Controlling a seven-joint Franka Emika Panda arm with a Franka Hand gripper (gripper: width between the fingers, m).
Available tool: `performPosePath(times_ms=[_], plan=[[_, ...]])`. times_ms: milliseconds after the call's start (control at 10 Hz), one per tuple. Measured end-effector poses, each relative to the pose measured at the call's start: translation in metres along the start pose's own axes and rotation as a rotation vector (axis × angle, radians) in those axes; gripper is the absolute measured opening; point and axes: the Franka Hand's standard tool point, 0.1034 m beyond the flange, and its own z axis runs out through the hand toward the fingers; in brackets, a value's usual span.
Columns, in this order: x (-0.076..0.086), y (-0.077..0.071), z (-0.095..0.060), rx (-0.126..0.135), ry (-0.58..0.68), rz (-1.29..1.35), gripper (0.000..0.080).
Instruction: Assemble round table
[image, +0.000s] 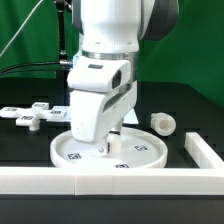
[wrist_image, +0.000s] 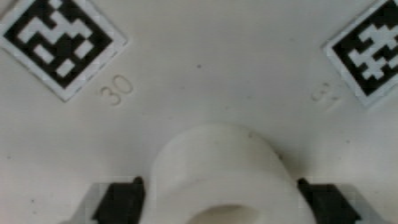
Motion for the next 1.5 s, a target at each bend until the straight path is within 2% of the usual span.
performPosePath(times_ms=[200,500,900,1000,1100,1200,1500], plan=[[0.022,-0.002,0.0,-0.009,0.01,-0.014,0.0407],[0.035,-0.008,0.001,-0.009,0.008,-0.037,0.0407],[0.035,-0.008,0.001,-0.008,0.007,-0.036,0.0407],[0.034,-0.008,-0.001,-0.009,0.007,-0.034,0.0577],[0.032,-0.008,-0.008,-0.01,0.003,-0.029,0.0631],[0.03,-0.011,-0.016,-0.015,0.002,-0.008,0.0631],[0.014,-0.035,-0.042,-0.022,-0.008,0.165,0.0649]])
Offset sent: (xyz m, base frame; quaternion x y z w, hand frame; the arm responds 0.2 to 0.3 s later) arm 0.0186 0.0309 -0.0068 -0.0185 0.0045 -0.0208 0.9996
